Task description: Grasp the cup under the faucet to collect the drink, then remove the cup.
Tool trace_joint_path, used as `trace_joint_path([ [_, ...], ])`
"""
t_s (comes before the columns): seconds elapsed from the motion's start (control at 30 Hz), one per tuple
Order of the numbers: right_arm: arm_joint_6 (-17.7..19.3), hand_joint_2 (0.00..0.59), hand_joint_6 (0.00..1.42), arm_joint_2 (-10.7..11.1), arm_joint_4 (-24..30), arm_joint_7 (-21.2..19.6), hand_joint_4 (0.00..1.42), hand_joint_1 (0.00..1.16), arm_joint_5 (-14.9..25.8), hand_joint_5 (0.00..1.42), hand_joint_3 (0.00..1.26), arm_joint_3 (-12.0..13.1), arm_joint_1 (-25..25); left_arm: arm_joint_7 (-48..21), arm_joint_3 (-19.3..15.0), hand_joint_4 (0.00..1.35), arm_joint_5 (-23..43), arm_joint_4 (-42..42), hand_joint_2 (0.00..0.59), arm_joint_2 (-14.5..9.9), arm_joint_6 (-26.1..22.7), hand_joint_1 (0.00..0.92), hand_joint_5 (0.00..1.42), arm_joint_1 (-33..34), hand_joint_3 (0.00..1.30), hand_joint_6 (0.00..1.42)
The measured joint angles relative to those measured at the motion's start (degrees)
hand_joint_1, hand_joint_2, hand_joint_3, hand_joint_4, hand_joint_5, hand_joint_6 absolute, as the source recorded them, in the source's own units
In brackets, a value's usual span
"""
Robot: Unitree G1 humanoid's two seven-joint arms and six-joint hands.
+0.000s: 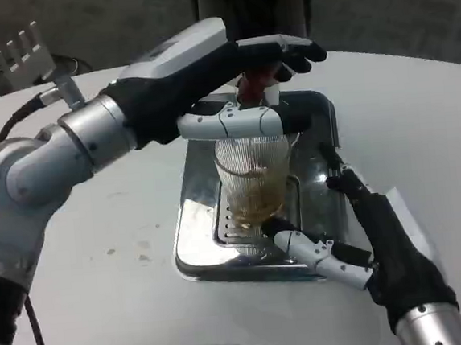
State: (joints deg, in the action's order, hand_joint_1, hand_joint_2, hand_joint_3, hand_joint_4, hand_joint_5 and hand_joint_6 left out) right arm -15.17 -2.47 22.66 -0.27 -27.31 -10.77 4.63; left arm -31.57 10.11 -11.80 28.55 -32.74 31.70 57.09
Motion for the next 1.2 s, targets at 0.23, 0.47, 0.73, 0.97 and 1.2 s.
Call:
trace_joint_path([
  [0.23,0.64,0.206,0.00,-0.33,-4.52,-2.21,0.01,0.62,0.25,0.00,0.09,-1.14,2.48,-0.01,-0.05,0.22,0.01,0.09,0.078,-0.28,0.03,0.000,0.26,0.20,0.25,0.30],
  [0.47,1.27,0.207,0.00,-0.82,-8.57,-5.15,0.01,0.62,0.46,0.00,0.09,-1.26,5.69,-0.03,-0.09,0.23,0.03,0.32,0.078,-0.92,0.12,0.000,0.26,0.46,0.25,0.30],
  [0.73,2.03,0.207,0.00,-1.18,-12.77,-6.88,0.01,0.62,0.72,0.00,0.09,-1.63,9.54,-0.04,-0.08,0.23,0.01,1.37,0.079,-1.07,0.64,0.000,0.26,1.21,0.26,0.29],
  [0.97,2.85,0.207,0.00,-1.63,-16.10,-9.03,0.01,0.62,0.78,0.00,0.09,-2.54,11.37,-0.06,-0.04,0.23,-0.01,2.15,0.079,-1.08,1.10,0.000,0.26,1.60,0.26,0.29],
  [1.2,3.11,0.205,0.00,-2.37,-19.67,-11.30,0.03,0.62,0.82,0.00,0.10,-2.95,14.08,-0.05,-0.02,0.23,-0.22,2.71,0.087,-1.17,1.76,0.000,0.26,1.87,0.26,0.29],
])
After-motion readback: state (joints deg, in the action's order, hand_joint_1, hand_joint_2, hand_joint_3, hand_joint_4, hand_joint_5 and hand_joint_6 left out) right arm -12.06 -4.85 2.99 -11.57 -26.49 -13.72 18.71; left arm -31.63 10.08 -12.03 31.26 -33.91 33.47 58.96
